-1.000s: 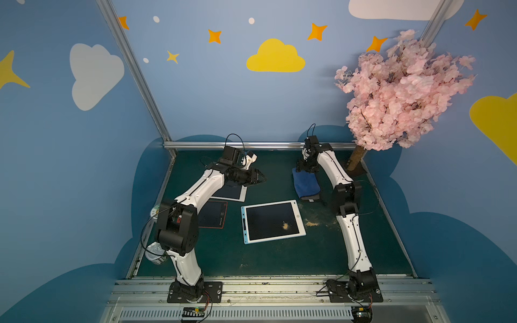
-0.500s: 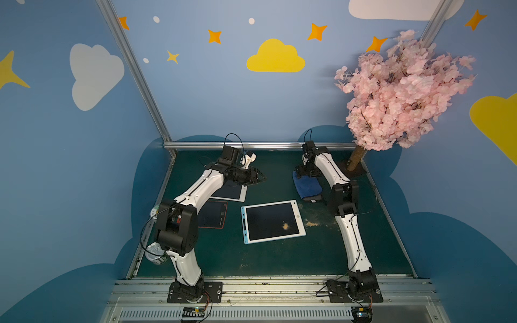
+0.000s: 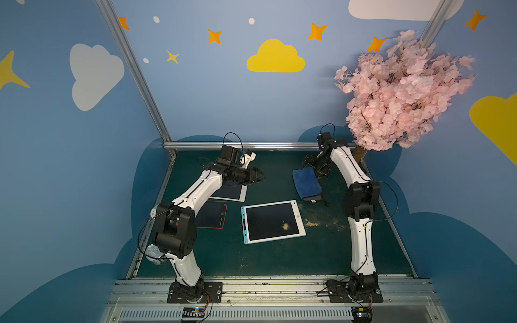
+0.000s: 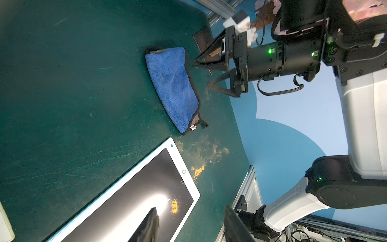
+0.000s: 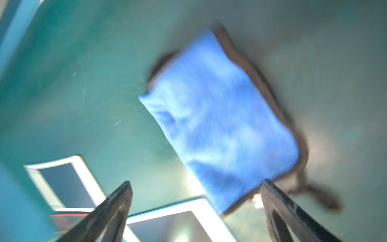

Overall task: Wipe the drawing tablet
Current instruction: Pick up the cleaning item at the center of the board.

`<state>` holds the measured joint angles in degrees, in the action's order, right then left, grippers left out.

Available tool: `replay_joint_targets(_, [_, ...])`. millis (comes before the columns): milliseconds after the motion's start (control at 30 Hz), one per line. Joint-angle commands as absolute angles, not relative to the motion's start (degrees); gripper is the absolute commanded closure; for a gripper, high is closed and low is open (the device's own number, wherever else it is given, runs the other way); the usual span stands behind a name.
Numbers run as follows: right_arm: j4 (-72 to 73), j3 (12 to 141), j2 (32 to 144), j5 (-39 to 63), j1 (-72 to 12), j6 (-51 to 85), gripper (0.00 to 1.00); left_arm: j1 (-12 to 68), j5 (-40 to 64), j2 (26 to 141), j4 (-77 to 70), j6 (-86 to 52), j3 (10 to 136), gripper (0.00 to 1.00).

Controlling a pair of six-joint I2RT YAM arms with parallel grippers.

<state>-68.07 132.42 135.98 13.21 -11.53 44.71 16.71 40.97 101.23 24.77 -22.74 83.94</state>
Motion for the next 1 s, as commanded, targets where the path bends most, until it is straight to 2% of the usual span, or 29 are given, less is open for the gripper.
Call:
replay_joint_targets(0, [-74.6, 129.2, 138.4, 23.0, -11.0, 65.3, 0.06, 16.5, 41.7, 99.2, 24.1, -22.7, 83.2, 0.49])
replay_joint_targets(133, [-74.2, 129.4, 141.3, 26.6, -10.8, 72.6, 0.09, 16.5, 41.7, 98.7, 23.9, -22.7, 83.1, 0.50])
replay_joint_targets(400, [-75.6, 136.9, 145.2, 21.5, -11.0, 77.5, 0.08, 16.5, 41.9, 98.5, 23.9, -22.7, 83.0, 0.49])
replay_joint_targets(600, [-79.0, 142.6, 148.8, 13.5, -10.5, 76.5, 0.08, 16.4, 42.2, 98.3, 23.7, -22.8, 83.1, 0.49])
replay_joint_targets(800, [-79.5, 142.5, 153.7, 11.8, -10.6, 74.4, 0.08, 16.0, 42.1, 98.2, 23.4, -23.1, 82.9, 0.49])
replay_joint_targets(967, [-79.3, 143.2, 155.4, 5.0, -11.8, 70.6, 0.08, 15.7, 42.1, 98.0, 23.1, -23.1, 82.5, 0.49])
